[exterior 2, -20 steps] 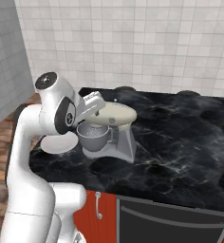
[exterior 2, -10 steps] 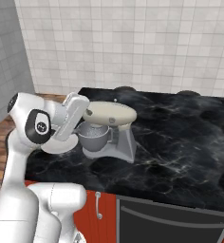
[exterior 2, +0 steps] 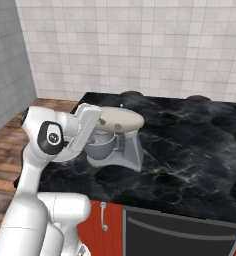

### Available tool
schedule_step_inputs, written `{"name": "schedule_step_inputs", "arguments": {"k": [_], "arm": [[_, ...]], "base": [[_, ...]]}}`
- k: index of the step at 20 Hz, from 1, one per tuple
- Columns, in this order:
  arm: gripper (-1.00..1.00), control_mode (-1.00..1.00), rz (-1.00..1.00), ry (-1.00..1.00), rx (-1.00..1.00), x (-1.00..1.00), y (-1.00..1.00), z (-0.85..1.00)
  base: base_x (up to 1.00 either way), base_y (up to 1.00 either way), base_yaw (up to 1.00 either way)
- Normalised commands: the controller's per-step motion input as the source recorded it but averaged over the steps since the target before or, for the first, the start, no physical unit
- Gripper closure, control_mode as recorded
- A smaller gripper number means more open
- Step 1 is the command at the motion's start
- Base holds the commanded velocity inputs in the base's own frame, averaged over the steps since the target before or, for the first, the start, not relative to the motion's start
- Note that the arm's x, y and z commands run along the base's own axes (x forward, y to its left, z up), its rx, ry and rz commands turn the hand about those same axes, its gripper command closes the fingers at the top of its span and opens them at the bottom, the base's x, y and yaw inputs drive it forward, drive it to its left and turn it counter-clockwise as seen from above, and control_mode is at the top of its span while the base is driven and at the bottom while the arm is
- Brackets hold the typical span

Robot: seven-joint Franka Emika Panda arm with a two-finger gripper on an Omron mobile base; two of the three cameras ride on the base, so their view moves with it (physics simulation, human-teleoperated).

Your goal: Add butter and sugar cubes to the stand mixer bowl and then turn on the stand mixer to begin making frosting.

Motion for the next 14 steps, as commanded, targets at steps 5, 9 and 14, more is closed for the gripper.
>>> {"name": "schedule_step_inputs", "arguments": {"k": [5,9,14], "arm": [[-1.00,-1.00,0.00,0.00,0.00,0.33,0.00,0.00],[-1.00,-1.00,0.00,0.00,-0.01,0.21,0.00,0.00],[-1.00,-1.00,-0.04,0.00,-0.08,0.18,0.00,0.00]], "base": [[0.00,0.00,0.00],[0.00,0.00,0.00],[0.00,0.00,0.00]]}}
